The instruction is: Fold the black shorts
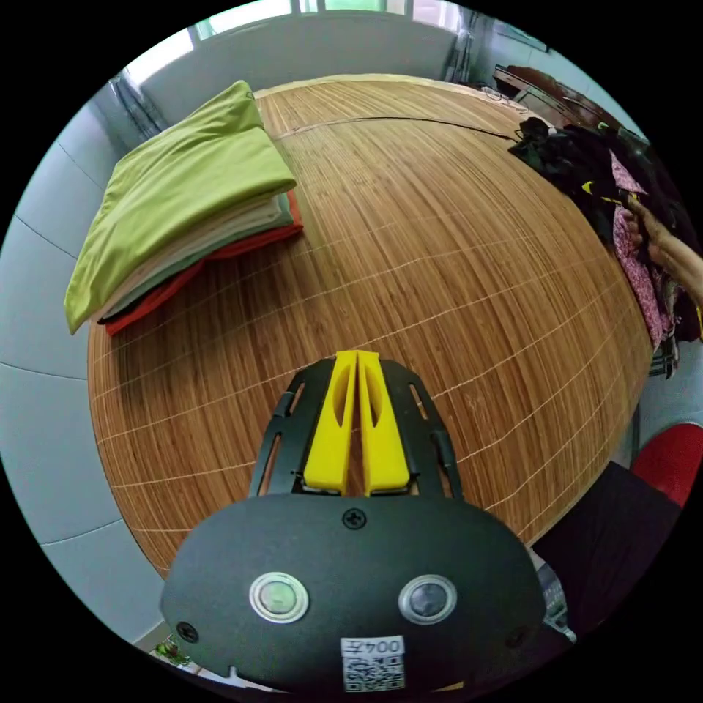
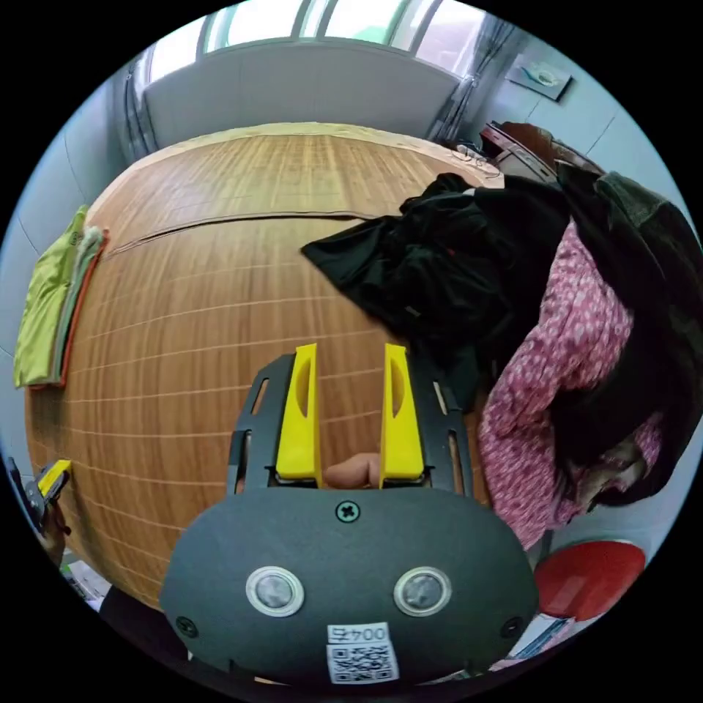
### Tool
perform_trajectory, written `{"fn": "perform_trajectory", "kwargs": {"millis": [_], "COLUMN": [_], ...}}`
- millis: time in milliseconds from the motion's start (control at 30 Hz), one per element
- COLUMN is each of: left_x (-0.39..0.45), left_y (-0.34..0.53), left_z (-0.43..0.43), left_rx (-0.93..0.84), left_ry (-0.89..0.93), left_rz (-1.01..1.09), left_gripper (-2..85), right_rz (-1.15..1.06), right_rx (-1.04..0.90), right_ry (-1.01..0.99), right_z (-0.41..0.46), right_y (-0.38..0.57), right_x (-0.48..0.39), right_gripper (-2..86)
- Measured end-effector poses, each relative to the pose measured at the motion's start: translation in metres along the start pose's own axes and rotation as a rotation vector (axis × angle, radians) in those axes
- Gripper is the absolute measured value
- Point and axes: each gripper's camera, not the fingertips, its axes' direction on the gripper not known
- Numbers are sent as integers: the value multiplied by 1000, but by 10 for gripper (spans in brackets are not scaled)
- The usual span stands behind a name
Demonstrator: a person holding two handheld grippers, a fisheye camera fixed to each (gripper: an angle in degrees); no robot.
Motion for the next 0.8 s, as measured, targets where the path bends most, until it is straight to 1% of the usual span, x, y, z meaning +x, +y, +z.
{"fn": "perform_trajectory", "kwargs": {"millis": [67,133,200,267,300,333,367,400,433,467,500,533,567,633,667,733,800], "left_x": [7,8,10,5,-2,-5,-11,-17,-19,-21,-19,-18,-12,-3,3,9,10], "left_y": [0,3,6,4,1,0,1,6,10,17,24,27,33,41,48,57,71], "left_z": [-7,-13,-21,-26,-29,-31,-39,-55,-63,-79,-95,-101,-115,-134,-143,-152,-161], "left_rx": [-11,-7,-11,-53,-112,-141,-129,-49,-13,41,81,88,87,71,57,30,10], "left_ry": [-8,12,36,80,149,208,342,458,503,582,644,664,689,703,722,752,781], "left_rz": [-36,-85,-119,-176,-237,-264,-310,-372,-411,-468,-489,-488,-467,-419,-391,-352,-325], "left_gripper": [3,3,3,4,5,5,6,7,7,7,8,8,8,8,8,8,8], "right_rz": [-59,-130,-189,-209,-169,-113,-74,0,64,90,128,148,153,166,170,189,253], "right_rx": [-22,-119,-181,-282,-324,-279,-245,-156,-63,-33,12,38,46,24,8,-85,-172], "right_ry": [77,162,204,227,253,229,166,-7,-172,-244,-370,-483,-533,-708,-751,-880,-947], "right_z": [17,47,69,92,101,92,83,57,28,14,-14,-41,-53,-91,-96,-106,-103], "right_y": [-33,-73,-94,-107,-111,-109,-107,-97,-81,-70,-45,-14,2,76,95,169,214], "right_x": [16,30,35,41,50,61,67,78,88,91,95,96,95,83,78,58,51], "right_gripper": [139,158,157,128,54,12,8,1,-3,-4,-6,-6,-7,-5,-4,1,12]}}
